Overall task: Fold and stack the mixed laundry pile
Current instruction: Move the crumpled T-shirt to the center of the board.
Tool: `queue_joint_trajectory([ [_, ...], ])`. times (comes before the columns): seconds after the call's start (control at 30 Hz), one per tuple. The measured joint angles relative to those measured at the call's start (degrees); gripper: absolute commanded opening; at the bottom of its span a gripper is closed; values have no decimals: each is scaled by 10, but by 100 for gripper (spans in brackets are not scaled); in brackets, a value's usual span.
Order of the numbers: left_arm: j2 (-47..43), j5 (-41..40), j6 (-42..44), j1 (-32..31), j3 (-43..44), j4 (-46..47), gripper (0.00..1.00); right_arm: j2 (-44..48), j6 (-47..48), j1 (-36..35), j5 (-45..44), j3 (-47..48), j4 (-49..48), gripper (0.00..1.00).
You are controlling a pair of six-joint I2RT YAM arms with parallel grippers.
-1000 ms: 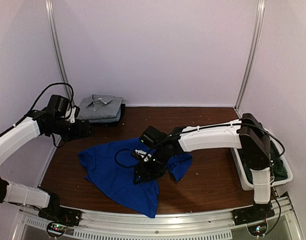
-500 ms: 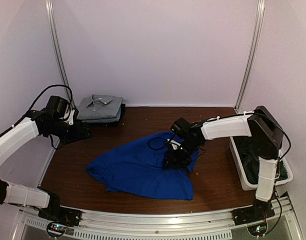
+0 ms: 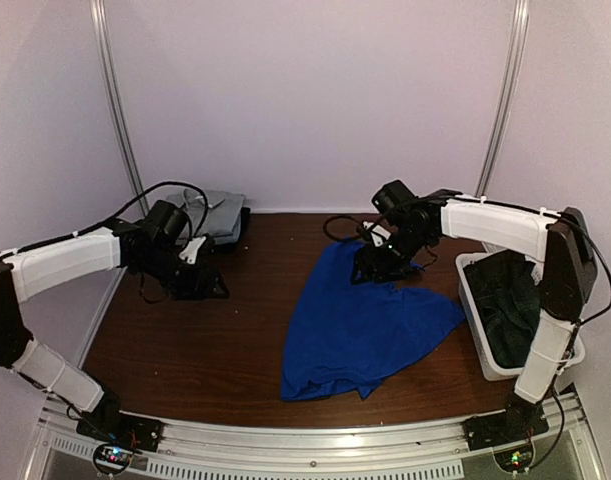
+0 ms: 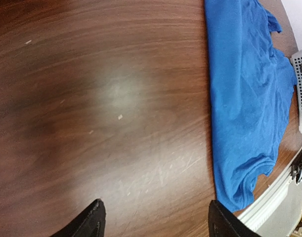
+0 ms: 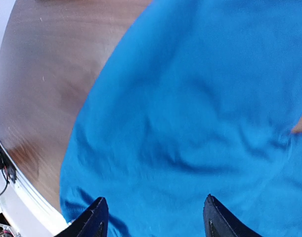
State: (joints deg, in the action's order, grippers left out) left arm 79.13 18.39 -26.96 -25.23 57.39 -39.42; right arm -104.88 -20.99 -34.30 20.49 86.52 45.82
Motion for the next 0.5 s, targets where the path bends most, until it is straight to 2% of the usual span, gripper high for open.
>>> queue_joint_trajectory([
  [0.17, 185, 7, -2, -66, 143, 49, 71, 70, -4, 19, 15, -124, -5, 67],
  [0.23, 270, 6, -2, -88, 238, 56, 70, 82, -4, 29, 20, -169, -4, 67],
  [0.3, 351, 3, -2, -108, 329, 71, 70, 84, -4, 34, 23, -194, -5, 67],
  [0.5, 526, -3, -2, -137, 522, 74, 70, 106, -4, 35, 39, -259, -17, 68],
])
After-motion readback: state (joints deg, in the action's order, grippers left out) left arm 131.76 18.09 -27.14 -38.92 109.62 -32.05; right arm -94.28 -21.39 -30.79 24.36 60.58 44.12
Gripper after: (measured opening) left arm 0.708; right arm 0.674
